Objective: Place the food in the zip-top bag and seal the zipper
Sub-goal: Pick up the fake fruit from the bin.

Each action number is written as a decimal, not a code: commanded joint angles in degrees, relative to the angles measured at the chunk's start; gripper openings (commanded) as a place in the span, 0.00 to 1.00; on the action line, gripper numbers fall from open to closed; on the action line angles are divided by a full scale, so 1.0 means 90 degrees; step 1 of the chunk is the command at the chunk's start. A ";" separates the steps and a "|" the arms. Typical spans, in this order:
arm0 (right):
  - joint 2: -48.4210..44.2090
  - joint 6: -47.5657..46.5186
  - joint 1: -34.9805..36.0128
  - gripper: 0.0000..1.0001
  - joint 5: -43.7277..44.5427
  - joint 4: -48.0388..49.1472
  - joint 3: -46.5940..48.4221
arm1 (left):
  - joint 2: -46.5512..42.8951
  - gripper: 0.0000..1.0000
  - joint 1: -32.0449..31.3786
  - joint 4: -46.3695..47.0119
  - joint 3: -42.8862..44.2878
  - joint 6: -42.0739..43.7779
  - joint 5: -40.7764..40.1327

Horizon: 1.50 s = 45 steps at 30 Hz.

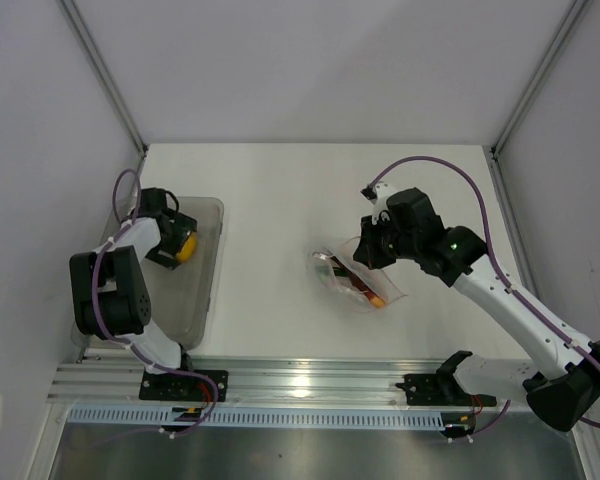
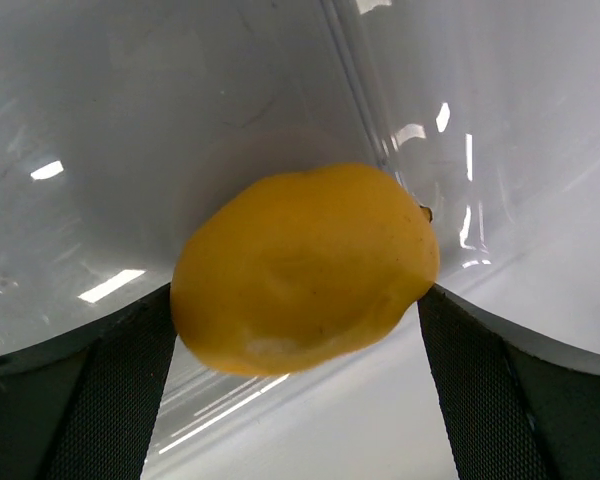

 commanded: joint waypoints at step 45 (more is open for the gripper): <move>-0.0187 0.0315 -0.0094 0.00 0.0076 0.0474 0.0166 | -0.5713 0.00 -0.2763 0.0486 -0.1143 0.0859 0.2815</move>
